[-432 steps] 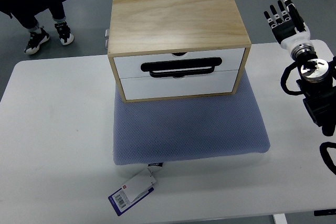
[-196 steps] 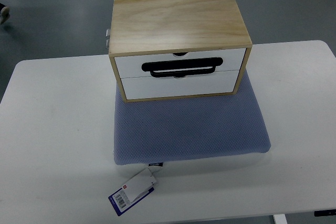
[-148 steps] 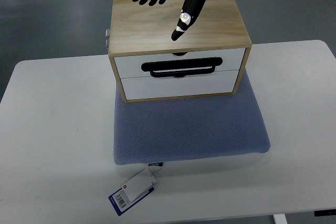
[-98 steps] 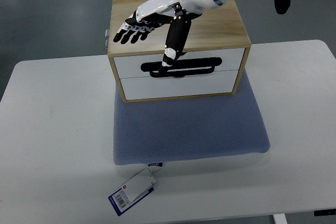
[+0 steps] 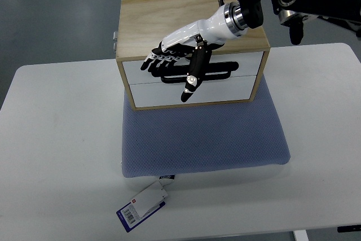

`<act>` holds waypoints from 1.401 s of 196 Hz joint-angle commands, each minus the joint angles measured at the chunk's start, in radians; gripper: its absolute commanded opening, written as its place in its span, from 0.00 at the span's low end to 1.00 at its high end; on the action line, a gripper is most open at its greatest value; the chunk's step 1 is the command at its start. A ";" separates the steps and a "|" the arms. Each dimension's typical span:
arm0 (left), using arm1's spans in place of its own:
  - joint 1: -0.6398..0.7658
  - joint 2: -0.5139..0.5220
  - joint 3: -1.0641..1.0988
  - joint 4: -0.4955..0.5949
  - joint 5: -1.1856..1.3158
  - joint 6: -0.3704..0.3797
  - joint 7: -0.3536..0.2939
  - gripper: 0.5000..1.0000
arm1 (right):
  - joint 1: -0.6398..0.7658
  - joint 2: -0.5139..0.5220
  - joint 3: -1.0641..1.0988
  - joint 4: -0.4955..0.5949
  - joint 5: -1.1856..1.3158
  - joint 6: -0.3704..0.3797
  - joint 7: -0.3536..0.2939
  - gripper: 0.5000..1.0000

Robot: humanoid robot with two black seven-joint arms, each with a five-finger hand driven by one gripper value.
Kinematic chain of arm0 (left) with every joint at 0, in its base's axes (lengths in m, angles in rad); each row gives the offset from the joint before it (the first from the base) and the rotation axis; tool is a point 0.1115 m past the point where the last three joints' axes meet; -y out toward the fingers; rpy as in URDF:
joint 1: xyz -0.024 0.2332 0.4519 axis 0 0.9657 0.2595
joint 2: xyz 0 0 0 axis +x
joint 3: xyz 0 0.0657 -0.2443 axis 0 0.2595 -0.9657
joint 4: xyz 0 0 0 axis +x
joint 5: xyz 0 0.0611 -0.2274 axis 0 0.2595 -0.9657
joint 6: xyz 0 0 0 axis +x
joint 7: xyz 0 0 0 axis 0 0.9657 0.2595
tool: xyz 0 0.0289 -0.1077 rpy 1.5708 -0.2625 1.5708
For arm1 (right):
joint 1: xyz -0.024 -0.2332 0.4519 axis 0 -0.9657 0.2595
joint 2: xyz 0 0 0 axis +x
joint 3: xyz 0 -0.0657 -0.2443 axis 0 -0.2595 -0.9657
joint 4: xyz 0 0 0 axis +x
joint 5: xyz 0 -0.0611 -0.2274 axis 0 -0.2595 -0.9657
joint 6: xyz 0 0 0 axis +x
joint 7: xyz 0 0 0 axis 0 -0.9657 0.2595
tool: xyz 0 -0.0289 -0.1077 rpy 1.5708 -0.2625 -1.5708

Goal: Open wood drawer with right hand
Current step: 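Position the right hand fingers around the black upper drawer handle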

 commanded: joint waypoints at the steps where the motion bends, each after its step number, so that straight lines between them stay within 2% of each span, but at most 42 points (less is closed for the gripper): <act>1: 0.000 0.000 0.000 0.001 -0.001 0.001 0.000 1.00 | -0.008 -0.003 -0.020 0.000 0.003 -0.008 -0.042 0.89; 95: 0.000 0.000 -0.001 0.001 -0.001 0.001 0.000 1.00 | -0.023 -0.005 -0.049 -0.005 0.003 -0.012 -0.103 0.89; 158: 0.000 0.000 -0.001 0.001 -0.001 0.000 0.000 1.00 | -0.034 -0.006 -0.073 -0.012 0.003 -0.044 -0.154 0.89; 275: 0.000 0.000 -0.001 0.001 -0.001 0.001 0.000 1.00 | -0.021 -0.023 -0.070 -0.012 0.004 -0.035 -0.158 0.89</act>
